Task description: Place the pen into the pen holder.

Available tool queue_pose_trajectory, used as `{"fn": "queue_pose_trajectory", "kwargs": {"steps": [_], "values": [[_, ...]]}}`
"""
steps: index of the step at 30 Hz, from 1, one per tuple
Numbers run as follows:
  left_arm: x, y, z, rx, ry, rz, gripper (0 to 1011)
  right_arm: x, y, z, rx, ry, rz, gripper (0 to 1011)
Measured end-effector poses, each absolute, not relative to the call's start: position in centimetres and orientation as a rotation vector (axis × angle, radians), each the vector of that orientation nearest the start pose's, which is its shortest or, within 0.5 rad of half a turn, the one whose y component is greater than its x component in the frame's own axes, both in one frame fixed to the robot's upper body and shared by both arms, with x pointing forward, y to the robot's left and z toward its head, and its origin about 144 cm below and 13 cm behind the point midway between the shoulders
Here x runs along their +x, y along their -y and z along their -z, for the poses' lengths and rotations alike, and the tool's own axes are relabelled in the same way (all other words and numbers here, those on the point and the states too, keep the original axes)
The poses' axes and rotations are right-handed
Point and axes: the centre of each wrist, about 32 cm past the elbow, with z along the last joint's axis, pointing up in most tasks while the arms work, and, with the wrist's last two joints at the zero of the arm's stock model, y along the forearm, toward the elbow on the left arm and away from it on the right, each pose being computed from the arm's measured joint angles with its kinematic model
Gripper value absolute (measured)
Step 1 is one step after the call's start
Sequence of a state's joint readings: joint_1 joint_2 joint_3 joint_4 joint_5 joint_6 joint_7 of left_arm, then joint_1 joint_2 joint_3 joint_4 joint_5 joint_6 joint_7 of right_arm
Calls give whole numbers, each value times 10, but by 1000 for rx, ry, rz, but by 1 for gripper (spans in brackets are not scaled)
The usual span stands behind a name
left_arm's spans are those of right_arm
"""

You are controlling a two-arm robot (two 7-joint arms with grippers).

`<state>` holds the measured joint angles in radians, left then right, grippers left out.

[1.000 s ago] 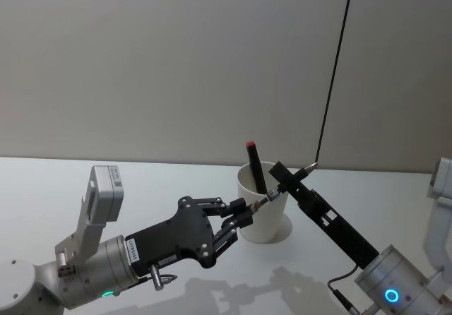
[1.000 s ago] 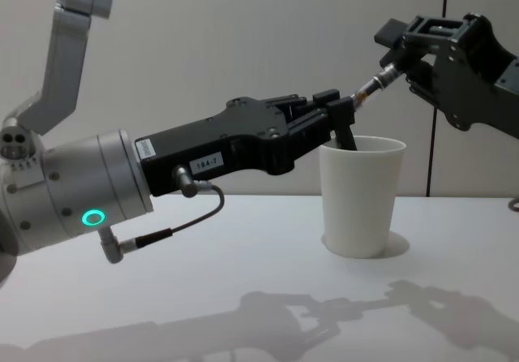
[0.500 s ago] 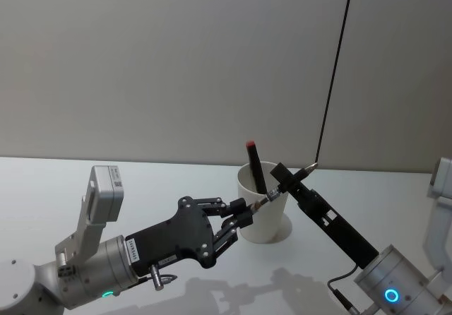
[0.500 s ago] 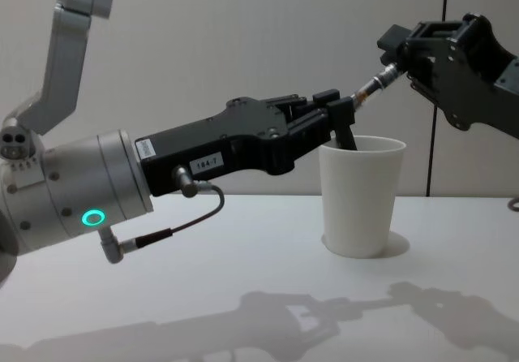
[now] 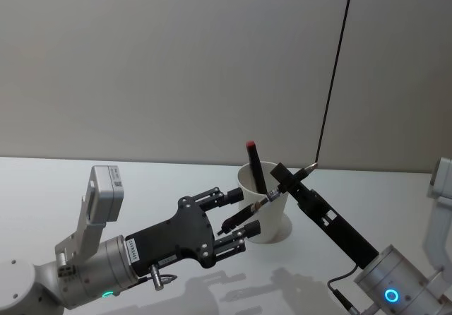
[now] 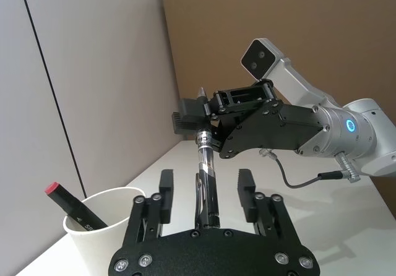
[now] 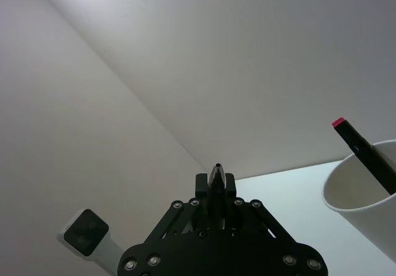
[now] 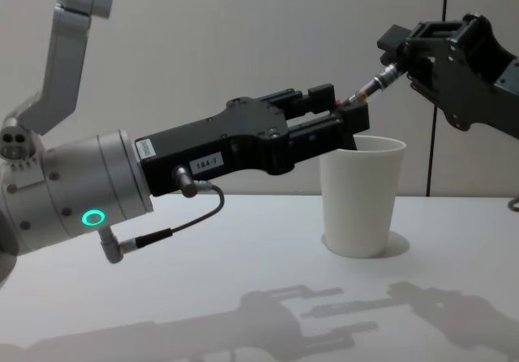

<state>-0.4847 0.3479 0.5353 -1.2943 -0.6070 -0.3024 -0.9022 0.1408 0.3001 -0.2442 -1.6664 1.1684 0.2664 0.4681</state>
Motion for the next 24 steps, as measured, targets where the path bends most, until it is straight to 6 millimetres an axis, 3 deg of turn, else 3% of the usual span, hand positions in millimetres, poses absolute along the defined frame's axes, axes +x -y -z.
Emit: {"fn": "queue_pose_trajectory", "kwargs": {"steps": [12, 24], "values": [[564, -209, -1201, -232, 229, -302, 972, 485, 229, -1207, 582, -601, 617, 129], [564, -209, -1201, -232, 229, -302, 1003, 490, 233, -1211, 569, -511, 680, 129]]}}
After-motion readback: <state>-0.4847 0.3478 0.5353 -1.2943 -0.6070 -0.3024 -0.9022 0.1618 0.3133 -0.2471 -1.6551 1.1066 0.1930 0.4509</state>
